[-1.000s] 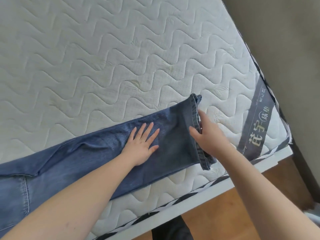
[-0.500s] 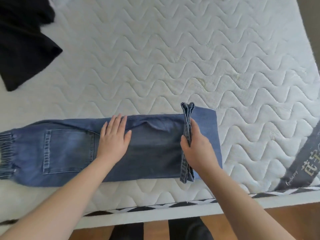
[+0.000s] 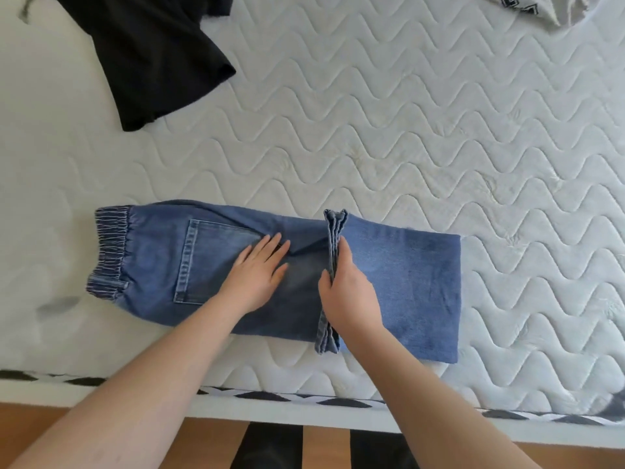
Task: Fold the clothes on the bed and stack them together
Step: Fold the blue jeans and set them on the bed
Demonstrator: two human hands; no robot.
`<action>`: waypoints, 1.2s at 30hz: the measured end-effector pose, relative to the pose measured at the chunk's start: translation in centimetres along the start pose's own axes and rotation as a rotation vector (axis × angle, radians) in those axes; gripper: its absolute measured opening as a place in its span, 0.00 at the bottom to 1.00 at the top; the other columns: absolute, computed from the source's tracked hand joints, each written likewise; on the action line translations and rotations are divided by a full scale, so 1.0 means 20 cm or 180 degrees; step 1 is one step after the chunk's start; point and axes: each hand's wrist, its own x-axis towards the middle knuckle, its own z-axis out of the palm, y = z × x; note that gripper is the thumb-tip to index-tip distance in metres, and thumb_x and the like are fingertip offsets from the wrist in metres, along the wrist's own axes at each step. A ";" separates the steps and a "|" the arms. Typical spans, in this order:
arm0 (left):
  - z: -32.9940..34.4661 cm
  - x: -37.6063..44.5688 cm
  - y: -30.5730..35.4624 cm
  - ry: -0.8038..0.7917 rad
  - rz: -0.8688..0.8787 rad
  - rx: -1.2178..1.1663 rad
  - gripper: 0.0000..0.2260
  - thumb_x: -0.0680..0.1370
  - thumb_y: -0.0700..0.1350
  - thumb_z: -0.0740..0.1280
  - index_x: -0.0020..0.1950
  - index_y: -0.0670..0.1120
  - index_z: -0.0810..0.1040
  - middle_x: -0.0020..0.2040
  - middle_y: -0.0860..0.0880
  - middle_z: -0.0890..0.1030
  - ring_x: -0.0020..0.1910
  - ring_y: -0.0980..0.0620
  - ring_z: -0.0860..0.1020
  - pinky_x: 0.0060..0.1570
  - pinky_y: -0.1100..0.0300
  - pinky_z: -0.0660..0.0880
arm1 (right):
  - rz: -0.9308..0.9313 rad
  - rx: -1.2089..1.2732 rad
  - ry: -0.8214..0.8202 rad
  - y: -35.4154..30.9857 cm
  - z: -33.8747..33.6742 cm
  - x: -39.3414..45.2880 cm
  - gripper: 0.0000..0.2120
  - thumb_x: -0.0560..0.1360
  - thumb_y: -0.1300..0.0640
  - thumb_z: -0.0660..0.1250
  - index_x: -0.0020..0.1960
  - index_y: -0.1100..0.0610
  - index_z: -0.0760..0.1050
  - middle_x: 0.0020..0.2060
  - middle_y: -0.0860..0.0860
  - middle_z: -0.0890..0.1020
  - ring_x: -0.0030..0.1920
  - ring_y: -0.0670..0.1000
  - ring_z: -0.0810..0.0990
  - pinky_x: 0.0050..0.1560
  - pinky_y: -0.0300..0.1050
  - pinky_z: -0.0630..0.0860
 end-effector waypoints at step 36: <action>-0.08 0.06 0.23 0.0040 -0.1566 -0.1618 0.18 0.74 0.60 0.71 0.37 0.47 0.73 0.35 0.49 0.78 0.42 0.44 0.79 0.37 0.52 0.74 | -0.0805 0.0221 0.0021 0.23 0.10 0.19 0.28 0.78 0.68 0.54 0.77 0.51 0.62 0.74 0.47 0.66 0.74 0.47 0.61 0.73 0.45 0.60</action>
